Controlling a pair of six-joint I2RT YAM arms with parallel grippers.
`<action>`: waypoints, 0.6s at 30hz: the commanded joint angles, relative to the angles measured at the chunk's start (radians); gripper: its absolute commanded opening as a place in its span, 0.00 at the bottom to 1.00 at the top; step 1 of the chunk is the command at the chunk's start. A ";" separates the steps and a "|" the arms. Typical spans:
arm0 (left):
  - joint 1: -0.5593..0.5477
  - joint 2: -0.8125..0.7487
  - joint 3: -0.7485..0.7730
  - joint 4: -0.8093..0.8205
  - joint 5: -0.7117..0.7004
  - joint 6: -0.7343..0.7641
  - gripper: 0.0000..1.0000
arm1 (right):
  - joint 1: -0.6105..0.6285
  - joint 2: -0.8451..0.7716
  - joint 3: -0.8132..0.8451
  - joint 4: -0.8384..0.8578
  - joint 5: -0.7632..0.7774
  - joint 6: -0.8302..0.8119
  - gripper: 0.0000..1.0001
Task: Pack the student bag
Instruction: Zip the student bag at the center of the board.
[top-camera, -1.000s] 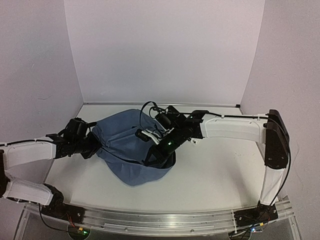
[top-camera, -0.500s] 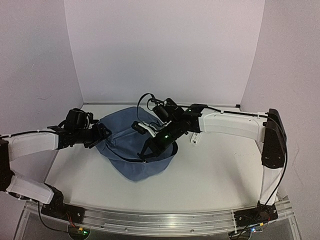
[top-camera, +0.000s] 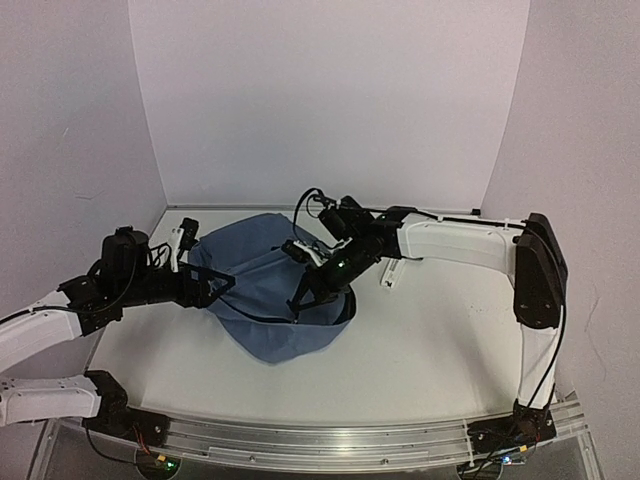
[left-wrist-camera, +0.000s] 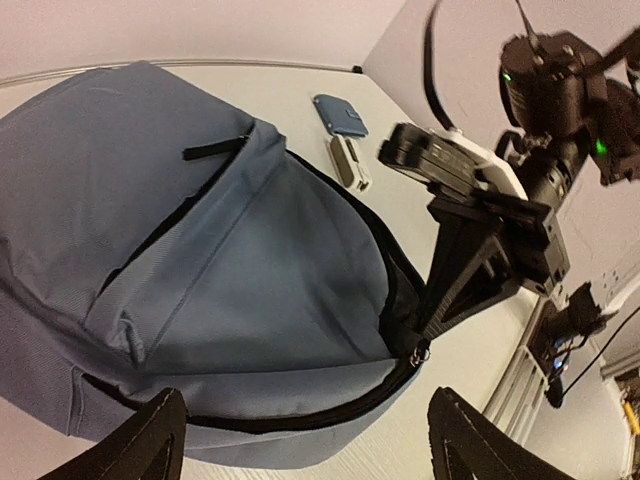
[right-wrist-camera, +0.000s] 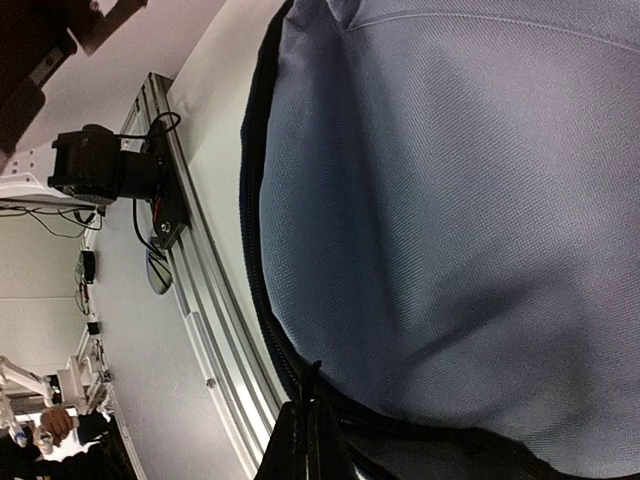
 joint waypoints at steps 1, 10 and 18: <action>-0.170 0.143 0.109 -0.073 -0.120 0.191 0.81 | -0.009 -0.022 -0.053 0.067 -0.052 0.066 0.00; -0.423 0.450 0.295 -0.172 -0.301 0.373 0.77 | -0.019 -0.074 -0.126 0.117 -0.044 0.088 0.00; -0.458 0.532 0.389 -0.274 -0.412 0.458 0.68 | -0.020 -0.079 -0.132 0.133 -0.054 0.099 0.00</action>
